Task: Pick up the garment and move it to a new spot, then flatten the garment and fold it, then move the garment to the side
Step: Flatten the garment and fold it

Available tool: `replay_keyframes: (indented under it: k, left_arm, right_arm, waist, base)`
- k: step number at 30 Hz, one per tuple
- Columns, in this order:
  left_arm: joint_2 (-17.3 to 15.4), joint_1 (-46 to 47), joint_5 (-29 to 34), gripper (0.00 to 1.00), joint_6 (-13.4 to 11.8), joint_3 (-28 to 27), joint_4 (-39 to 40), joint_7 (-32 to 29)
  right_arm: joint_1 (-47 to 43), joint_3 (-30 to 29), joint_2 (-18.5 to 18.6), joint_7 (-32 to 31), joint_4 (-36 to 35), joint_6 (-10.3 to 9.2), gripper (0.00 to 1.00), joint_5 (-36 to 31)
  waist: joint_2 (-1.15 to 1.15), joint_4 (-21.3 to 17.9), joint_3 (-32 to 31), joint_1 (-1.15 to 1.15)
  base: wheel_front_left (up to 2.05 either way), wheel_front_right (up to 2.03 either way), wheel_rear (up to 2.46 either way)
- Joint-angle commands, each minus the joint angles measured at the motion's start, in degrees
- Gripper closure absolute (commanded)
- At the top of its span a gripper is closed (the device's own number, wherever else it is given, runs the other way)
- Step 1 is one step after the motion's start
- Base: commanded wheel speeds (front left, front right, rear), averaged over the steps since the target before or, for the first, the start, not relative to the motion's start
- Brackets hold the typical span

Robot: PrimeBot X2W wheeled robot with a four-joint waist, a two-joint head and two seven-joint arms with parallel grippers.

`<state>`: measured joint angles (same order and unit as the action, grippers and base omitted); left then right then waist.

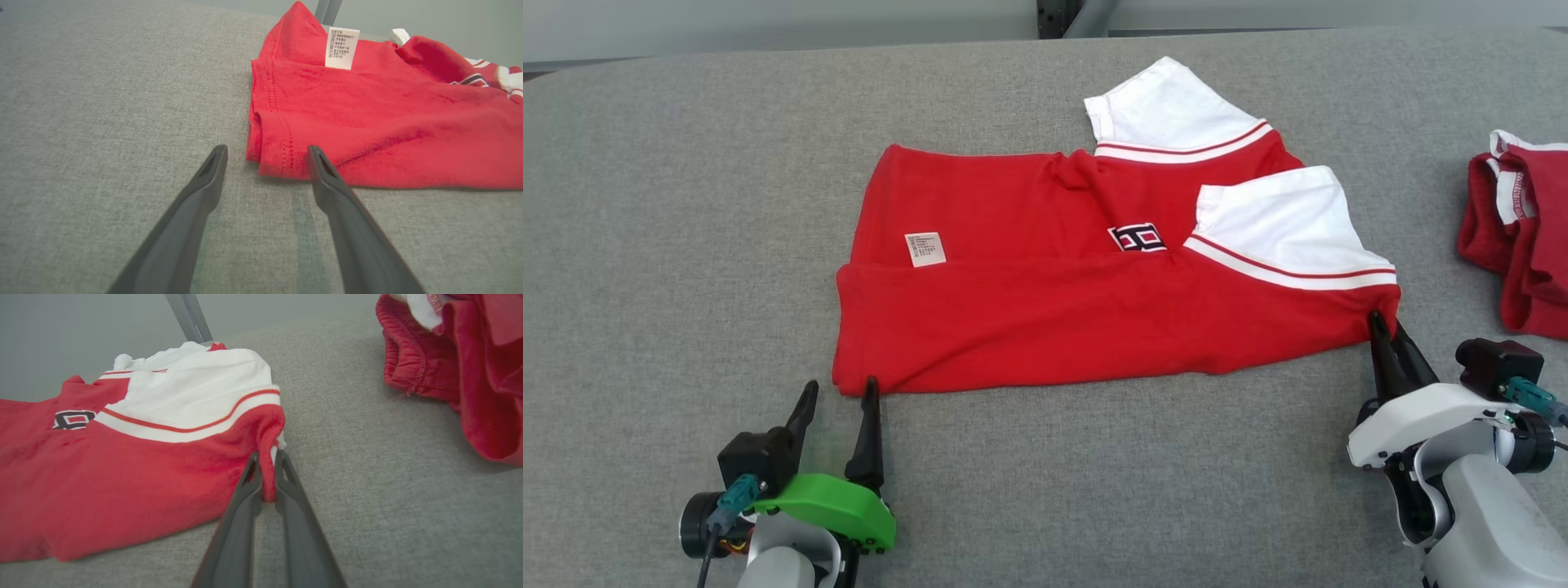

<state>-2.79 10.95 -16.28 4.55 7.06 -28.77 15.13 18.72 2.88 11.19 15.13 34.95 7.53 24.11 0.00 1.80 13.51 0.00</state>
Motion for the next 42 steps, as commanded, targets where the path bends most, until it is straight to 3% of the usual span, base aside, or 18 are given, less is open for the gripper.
replay_keyframes:
  k: [1, 10, 11, 12, 13, 14, 21, 29, 42]
  left_arm:
    - [-0.22, 1.06, 0.1, 0.0, -0.37, -0.62, -0.44, 0.0]
    - [-0.22, 3.58, -2.36, 0.0, 0.43, -1.46, -3.11, -0.01]
    - [-0.22, 3.91, -2.56, 0.09, 0.66, -1.24, -3.41, -0.01]
    - [-0.22, 4.11, -2.82, 0.45, 0.95, -1.08, -3.67, -0.01]
    - [-0.22, 4.14, -2.96, 0.88, 1.14, -0.79, -3.85, -0.02]
    - [-0.22, 4.11, -3.15, 1.0, 1.43, -0.53, -4.04, -0.03]
    - [-0.23, 2.13, -4.1, 1.0, 2.5, 0.39, -4.7, -0.04]
    - [-0.28, -2.35, -2.82, 1.0, 2.8, -2.44, -5.81, -0.04]
    - [-0.35, -11.24, -1.57, 1.0, 2.81, -4.77, -7.6, -0.01]
  right_arm:
    - [0.07, 0.29, 0.21, -0.01, -0.54, -0.09, 1.0, 0.25]
    - [0.59, 1.07, 0.54, -0.01, -2.47, -0.09, 1.0, 1.18]
    - [0.58, 1.03, 0.56, -0.01, -2.6, -0.09, 1.0, 1.2]
    - [0.54, 1.01, 0.56, -0.01, -2.66, -0.09, 1.0, 1.28]
    - [0.49, 1.0, 0.51, -0.01, -2.73, -0.09, 1.0, 1.32]
    - [0.45, 0.99, 0.45, -0.01, -2.76, -0.09, 1.0, 1.36]
    - [-1.14, 0.29, -0.53, -0.01, -1.61, -0.09, 1.0, 1.31]
    - [-4.33, -0.07, -1.54, -0.01, 0.19, -0.09, 1.0, 1.59]
    - [-14.05, 0.89, 0.44, 0.01, -0.55, -0.12, 1.0, 5.01]
  waist:
    - [0.0, -0.49, 0.62, 0.0]
    - [0.0, -1.41, 2.57, 0.0]
    - [0.0, -1.47, 2.72, 0.0]
    - [0.0, -1.53, 2.86, 0.0]
    - [0.0, -1.61, 2.97, 0.0]
    - [0.0, -1.68, 3.0, 0.0]
    - [0.0, -2.06, 0.3, 0.0]
    - [0.0, -2.66, -6.06, 0.0]
    - [0.0, -2.77, -14.0, 0.0]
  base:
    - [0.0, 0.0, 0.0]
    - [0.0, 0.0, 0.0]
    - [0.0, 0.0, 0.0]
    - [0.0, 0.0, 0.0]
    - [0.0, 0.0, 0.0]
    - [0.0, 0.0, 0.0]
    - [0.0, 0.0, 0.0]
    - [0.0, 0.0, 0.0]
    - [0.0, 0.0, 0.0]
